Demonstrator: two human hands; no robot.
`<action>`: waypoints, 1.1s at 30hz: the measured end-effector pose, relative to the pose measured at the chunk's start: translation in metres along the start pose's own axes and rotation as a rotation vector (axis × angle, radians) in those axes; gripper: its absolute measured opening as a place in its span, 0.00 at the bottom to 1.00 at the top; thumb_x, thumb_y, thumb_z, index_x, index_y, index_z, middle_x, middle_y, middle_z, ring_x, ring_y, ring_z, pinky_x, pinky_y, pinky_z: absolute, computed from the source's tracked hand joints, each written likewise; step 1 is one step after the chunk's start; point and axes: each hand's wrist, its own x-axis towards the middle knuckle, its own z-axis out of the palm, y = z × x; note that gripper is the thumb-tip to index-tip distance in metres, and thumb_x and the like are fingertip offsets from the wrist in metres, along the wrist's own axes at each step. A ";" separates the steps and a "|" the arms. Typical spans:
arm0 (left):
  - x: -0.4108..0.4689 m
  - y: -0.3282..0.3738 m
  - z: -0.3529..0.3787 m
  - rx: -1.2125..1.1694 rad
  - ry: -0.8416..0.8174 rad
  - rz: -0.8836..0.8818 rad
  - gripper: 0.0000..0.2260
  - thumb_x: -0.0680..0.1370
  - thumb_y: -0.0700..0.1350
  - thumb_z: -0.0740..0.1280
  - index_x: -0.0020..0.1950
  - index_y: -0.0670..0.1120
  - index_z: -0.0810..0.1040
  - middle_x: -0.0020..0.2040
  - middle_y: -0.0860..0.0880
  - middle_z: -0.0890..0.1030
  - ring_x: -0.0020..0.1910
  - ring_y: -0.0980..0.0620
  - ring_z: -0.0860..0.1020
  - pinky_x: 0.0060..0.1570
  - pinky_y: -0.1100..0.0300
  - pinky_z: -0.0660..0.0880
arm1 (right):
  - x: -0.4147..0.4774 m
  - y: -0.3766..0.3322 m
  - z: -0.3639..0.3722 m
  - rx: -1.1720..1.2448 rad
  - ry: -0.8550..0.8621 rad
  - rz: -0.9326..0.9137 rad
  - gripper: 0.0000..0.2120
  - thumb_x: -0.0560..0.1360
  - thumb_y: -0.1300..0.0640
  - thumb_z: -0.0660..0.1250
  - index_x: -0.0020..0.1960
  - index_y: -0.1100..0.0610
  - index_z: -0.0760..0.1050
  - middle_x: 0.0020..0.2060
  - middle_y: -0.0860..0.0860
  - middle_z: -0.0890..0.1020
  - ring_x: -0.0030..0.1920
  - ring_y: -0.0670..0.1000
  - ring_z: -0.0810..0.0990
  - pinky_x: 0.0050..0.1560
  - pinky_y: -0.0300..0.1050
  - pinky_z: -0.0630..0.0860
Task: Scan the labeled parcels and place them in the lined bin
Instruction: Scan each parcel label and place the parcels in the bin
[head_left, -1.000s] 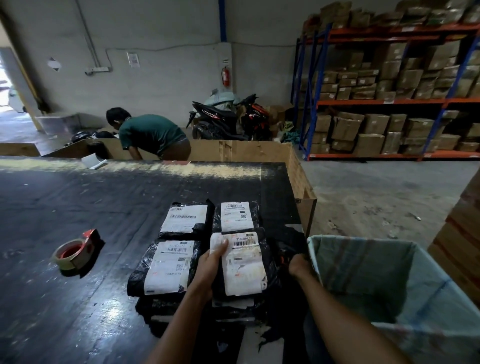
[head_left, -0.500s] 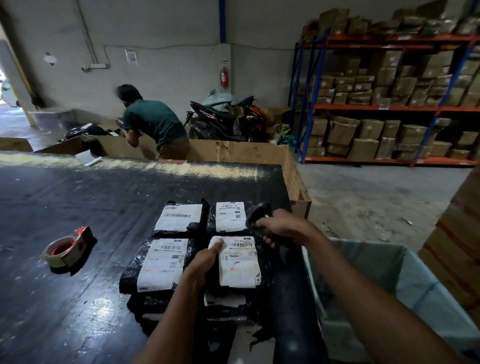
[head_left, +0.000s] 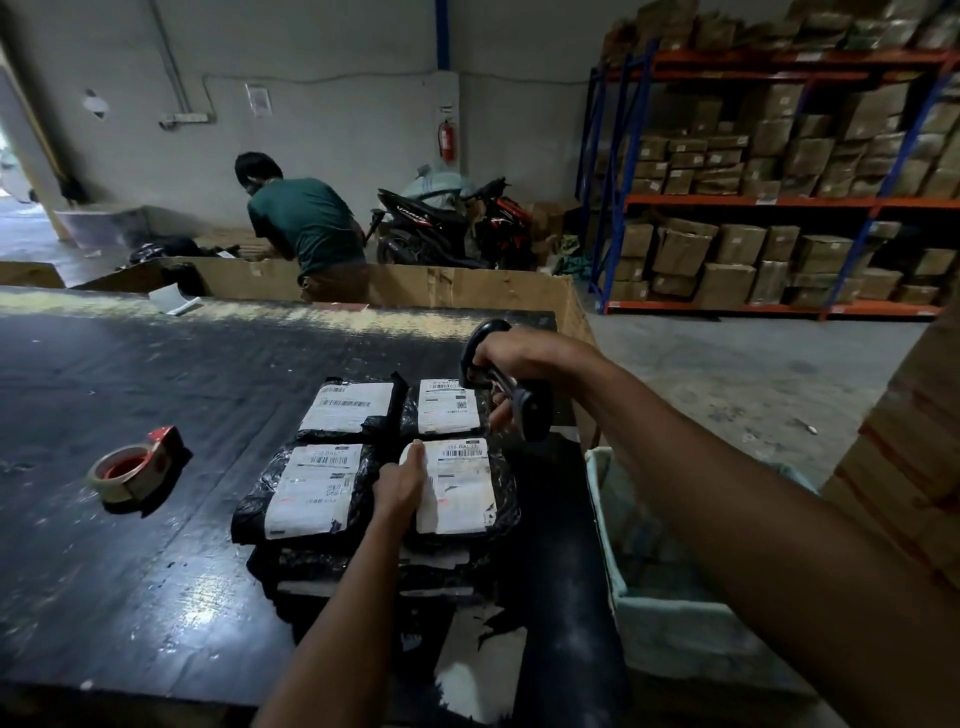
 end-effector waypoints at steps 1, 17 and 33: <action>-0.001 0.001 -0.001 0.002 0.001 0.006 0.33 0.82 0.60 0.59 0.71 0.31 0.69 0.69 0.33 0.74 0.65 0.36 0.74 0.55 0.52 0.70 | -0.002 0.001 0.000 -0.008 -0.009 -0.014 0.14 0.84 0.55 0.54 0.66 0.62 0.64 0.52 0.65 0.77 0.27 0.55 0.85 0.24 0.42 0.79; 0.007 0.001 -0.004 0.029 -0.052 0.018 0.35 0.82 0.62 0.58 0.71 0.30 0.69 0.67 0.34 0.75 0.63 0.37 0.75 0.56 0.52 0.71 | 0.087 0.183 0.006 -0.001 0.329 0.087 0.23 0.77 0.47 0.71 0.62 0.64 0.73 0.55 0.57 0.82 0.55 0.58 0.82 0.56 0.53 0.80; 0.022 -0.002 -0.002 0.013 -0.110 -0.020 0.33 0.83 0.60 0.58 0.70 0.31 0.70 0.67 0.33 0.75 0.57 0.39 0.76 0.51 0.53 0.68 | 0.117 0.299 0.065 -0.316 0.215 0.284 0.26 0.80 0.43 0.62 0.64 0.65 0.77 0.66 0.66 0.77 0.66 0.63 0.77 0.63 0.51 0.75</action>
